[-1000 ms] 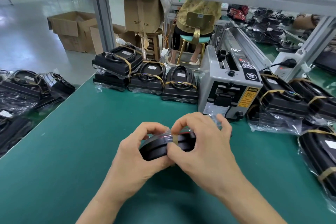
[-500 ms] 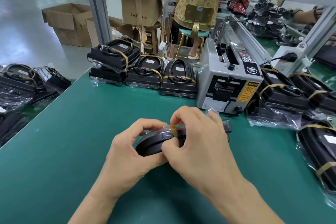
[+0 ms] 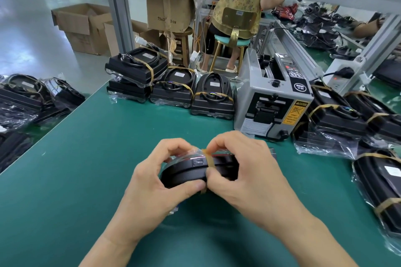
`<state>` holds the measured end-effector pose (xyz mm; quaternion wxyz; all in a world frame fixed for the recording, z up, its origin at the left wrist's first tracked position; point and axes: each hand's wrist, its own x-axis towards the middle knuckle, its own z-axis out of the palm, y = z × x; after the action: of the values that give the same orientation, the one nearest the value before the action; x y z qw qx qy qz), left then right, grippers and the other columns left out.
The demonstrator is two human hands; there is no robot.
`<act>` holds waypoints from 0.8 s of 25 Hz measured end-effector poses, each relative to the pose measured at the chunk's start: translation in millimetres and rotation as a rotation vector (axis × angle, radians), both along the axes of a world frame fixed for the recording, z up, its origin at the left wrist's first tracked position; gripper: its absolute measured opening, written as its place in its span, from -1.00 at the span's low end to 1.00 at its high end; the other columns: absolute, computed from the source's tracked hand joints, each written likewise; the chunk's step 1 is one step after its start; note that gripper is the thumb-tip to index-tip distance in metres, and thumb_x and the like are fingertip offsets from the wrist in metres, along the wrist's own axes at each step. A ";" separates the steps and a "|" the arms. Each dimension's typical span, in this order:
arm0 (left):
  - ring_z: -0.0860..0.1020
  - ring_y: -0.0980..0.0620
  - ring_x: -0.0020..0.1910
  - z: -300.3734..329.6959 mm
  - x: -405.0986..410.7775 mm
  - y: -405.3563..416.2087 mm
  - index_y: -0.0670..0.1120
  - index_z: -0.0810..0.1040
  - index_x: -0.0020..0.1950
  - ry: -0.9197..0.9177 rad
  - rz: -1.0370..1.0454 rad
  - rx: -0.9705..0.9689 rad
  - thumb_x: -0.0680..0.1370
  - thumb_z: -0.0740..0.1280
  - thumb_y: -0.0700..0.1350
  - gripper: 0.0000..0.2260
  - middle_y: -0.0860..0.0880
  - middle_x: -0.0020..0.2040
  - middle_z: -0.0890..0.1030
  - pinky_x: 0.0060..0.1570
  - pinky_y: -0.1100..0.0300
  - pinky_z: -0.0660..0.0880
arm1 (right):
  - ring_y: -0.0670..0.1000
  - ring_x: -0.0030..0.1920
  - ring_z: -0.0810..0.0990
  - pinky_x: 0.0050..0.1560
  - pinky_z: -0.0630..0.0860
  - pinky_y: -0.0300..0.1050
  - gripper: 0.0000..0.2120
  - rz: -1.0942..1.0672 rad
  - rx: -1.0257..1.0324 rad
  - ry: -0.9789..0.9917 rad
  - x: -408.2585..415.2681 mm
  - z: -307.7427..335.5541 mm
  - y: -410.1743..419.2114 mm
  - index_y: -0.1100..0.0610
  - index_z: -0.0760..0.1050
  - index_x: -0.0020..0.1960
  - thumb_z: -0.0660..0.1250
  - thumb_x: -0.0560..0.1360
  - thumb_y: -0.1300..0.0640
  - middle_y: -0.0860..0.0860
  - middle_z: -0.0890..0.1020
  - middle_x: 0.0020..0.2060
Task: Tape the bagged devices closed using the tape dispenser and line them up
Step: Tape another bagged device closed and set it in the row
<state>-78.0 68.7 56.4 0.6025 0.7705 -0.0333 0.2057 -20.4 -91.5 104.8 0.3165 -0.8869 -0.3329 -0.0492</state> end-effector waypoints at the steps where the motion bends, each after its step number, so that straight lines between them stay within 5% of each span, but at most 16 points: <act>1: 0.58 0.10 -0.05 0.8 -0.6 -0.9 0.15 0.55 0.04 0.004 -0.007 0.004 0.27 0.49 0.02 -0.64 0.11 0.01 0.62 -0.30 0.41 0.51 | -0.23 -0.04 0.44 0.12 0.25 -0.27 -0.86 0.005 0.000 -0.011 -0.2 -0.9 -1.7 -0.09 0.44 -0.10 0.33 0.36 0.05 -0.22 0.54 -0.16; 8: 0.56 0.12 0.07 -1.6 0.5 0.4 0.18 0.56 0.05 0.027 -0.021 0.039 0.26 0.49 0.08 -0.62 0.11 0.03 0.62 0.01 0.44 0.41 | -0.28 0.10 0.38 0.21 0.12 -0.36 -0.80 0.069 -0.023 0.009 1.1 -0.5 -5.8 -0.16 0.48 0.00 0.32 0.39 -0.11 -0.28 0.51 -0.02; 13: 0.56 0.12 0.12 -9.0 -1.3 3.2 0.22 0.57 0.08 0.038 -0.009 0.003 0.23 0.48 0.11 -0.58 0.13 0.09 0.63 0.03 0.41 0.45 | -0.30 0.16 0.42 0.37 0.11 -0.07 -0.83 0.056 0.032 -0.062 0.3 1.2 -10.4 -0.15 0.52 0.00 0.33 0.41 -0.11 -0.26 0.54 0.01; 15: 0.56 0.17 0.10 -9.7 -1.3 3.4 0.25 0.58 0.07 0.032 0.004 -0.006 0.22 0.46 0.12 -0.58 0.16 0.09 0.63 -0.04 0.47 0.45 | -0.26 0.14 0.50 0.31 0.23 -0.10 -0.89 -0.059 0.195 -0.086 9.7 1.7 -24.6 -0.14 0.57 -0.06 0.35 0.42 -0.08 -0.26 0.58 -0.02; 18: 0.55 0.17 0.11 -10.7 -0.1 1.0 0.22 0.57 0.10 0.007 0.029 0.045 0.21 0.45 0.13 -0.55 0.18 0.08 0.63 0.10 0.50 0.36 | -0.28 -0.07 0.59 -0.01 0.40 -0.46 -0.91 -0.246 0.545 0.207 37.9 1.9 -49.9 -0.09 0.64 -0.13 0.41 0.48 0.10 -0.22 0.67 -0.14; 20: 0.55 0.16 0.10 -11.5 0.9 -0.8 0.20 0.57 0.11 -0.005 0.054 0.064 0.20 0.47 0.13 -0.53 0.18 0.08 0.63 0.12 0.49 0.34 | -0.29 -0.16 0.59 -0.12 0.42 -0.47 -0.85 -0.404 0.676 0.432 59.7 -8.0 -61.2 -0.04 0.65 -0.17 0.39 0.50 0.17 -0.20 0.69 -0.21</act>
<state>-77.1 67.8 44.9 0.5715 0.7896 -0.0204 0.2225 39.3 -152.7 96.8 0.6350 -0.7707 -0.0445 -0.0297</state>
